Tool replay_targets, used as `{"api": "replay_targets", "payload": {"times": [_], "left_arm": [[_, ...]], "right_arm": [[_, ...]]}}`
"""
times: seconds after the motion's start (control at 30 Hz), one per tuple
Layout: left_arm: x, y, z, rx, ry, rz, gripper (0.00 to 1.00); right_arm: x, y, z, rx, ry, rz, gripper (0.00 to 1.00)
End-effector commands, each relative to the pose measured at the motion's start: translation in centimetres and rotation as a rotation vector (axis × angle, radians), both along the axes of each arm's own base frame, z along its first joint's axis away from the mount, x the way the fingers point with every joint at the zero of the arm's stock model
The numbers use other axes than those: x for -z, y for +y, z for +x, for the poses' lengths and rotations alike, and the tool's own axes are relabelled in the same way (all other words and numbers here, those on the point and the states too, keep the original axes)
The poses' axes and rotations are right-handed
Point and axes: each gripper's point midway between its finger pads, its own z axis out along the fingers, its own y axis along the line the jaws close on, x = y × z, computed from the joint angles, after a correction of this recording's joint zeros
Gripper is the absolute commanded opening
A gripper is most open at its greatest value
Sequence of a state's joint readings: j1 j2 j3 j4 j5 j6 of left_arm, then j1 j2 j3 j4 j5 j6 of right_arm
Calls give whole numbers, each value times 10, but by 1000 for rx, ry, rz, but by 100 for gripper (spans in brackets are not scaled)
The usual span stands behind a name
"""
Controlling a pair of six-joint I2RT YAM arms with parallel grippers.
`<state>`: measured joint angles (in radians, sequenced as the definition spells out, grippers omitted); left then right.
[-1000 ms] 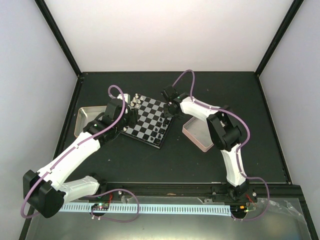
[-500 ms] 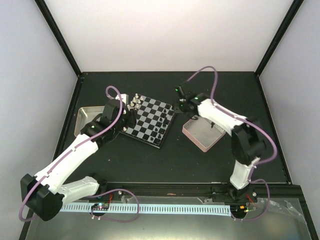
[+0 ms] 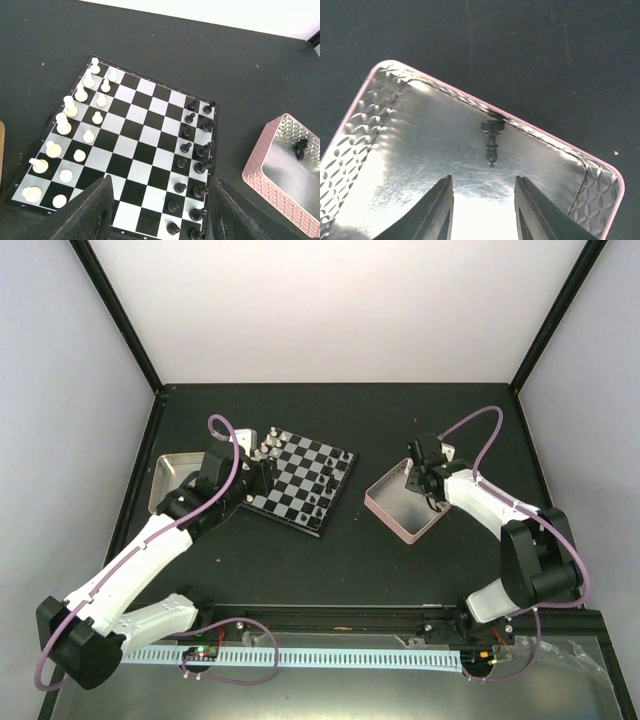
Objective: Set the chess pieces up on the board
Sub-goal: Pick up the chess piece from the storage box.
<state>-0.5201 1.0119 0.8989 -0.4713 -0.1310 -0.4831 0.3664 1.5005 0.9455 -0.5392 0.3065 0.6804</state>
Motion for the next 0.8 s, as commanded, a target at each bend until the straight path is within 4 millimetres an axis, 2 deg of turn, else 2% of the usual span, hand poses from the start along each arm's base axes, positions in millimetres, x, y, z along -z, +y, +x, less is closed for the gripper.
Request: {"api": "replay_targets", "payload": {"times": [0.0, 0.17, 0.33, 0.47, 0.77], "left_arm": [[-9, -4, 1, 18, -26, -36, 54], [-10, -7, 1, 30, -23, -46, 54], [-12, -8, 0, 36, -25, -53, 54], [-12, -9, -1, 41, -21, -58, 55], [-15, -14, -2, 61, -21, -77, 55]], "right_arm": [[13, -18, 3, 56, 14, -31, 35], [39, -17, 9, 34, 66, 17, 33], [57, -19, 13, 29, 110, 40, 28], [66, -21, 12, 25, 128, 42, 27], [68, -18, 19, -36, 162, 32, 24]]}}
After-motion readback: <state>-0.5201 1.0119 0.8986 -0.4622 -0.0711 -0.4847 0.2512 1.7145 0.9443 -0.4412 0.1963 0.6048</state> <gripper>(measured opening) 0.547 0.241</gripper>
